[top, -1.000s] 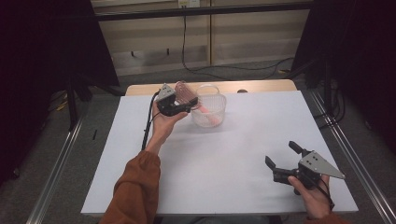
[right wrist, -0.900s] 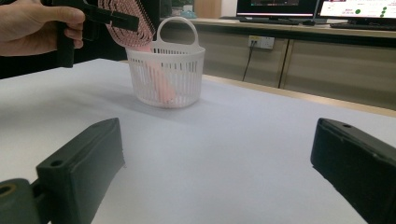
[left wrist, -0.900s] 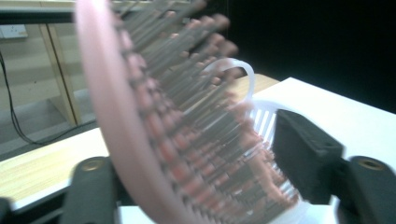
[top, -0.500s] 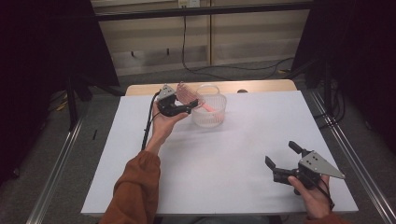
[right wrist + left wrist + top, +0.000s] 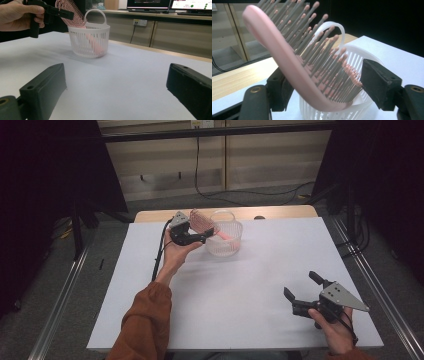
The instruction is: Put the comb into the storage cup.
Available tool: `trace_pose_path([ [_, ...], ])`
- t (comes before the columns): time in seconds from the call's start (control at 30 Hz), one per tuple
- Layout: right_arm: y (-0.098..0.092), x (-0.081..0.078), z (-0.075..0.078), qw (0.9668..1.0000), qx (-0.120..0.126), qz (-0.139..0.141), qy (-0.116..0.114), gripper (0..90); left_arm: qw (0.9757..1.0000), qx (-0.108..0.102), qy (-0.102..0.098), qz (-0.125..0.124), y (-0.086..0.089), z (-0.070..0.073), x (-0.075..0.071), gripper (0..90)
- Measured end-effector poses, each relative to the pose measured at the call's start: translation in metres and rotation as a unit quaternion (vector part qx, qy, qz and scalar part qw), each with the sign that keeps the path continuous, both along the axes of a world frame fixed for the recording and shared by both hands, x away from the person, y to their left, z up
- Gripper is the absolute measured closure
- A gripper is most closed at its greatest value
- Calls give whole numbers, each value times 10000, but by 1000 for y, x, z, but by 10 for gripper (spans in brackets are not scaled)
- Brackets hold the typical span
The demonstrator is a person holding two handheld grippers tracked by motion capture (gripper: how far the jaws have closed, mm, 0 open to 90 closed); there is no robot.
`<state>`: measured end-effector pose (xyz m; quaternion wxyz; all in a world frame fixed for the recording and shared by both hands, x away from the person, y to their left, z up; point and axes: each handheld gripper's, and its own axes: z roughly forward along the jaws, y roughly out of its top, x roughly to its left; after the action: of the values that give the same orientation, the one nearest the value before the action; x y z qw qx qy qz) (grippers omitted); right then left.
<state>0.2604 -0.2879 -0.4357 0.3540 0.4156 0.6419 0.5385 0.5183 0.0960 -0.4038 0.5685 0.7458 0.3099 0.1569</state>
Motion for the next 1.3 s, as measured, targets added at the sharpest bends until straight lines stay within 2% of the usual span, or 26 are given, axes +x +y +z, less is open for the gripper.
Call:
trace_pose_path([
  [0.2, 0, 0, 0, 10000, -2, 3, 9, 20, 10000, 98, 4, 15, 2, -3, 1, 170],
  [0.3, 0, 0, 0, 10000, -3, -3, 3, 20, 10000, 11, 25, 57, 2, -4, 1, 110],
  [0.53, -1, 1, 0, 10000, 22, -13, -7, 20, 10000, -63, -63, 16, 4, -1, 0, 51],
  [0.73, -2, 0, -1, 10000, 21, -16, -11, 20, 9998, -7, -200, 23, 7, 2, -2, 29],
  [1.07, -3, 0, 0, 10000, 40, -29, -4, 20, 9994, -89, -336, 80, 14, 3, -8, 22],
  [1.17, -2, 0, 0, 10000, 30, -25, -6, 20, 9992, -191, -341, 107, 17, 4, -10, 22],
  [1.3, -2, 1, -1, 10000, 21, -28, -7, 20, 9986, -190, -477, 160, 21, 4, -15, 29],
])
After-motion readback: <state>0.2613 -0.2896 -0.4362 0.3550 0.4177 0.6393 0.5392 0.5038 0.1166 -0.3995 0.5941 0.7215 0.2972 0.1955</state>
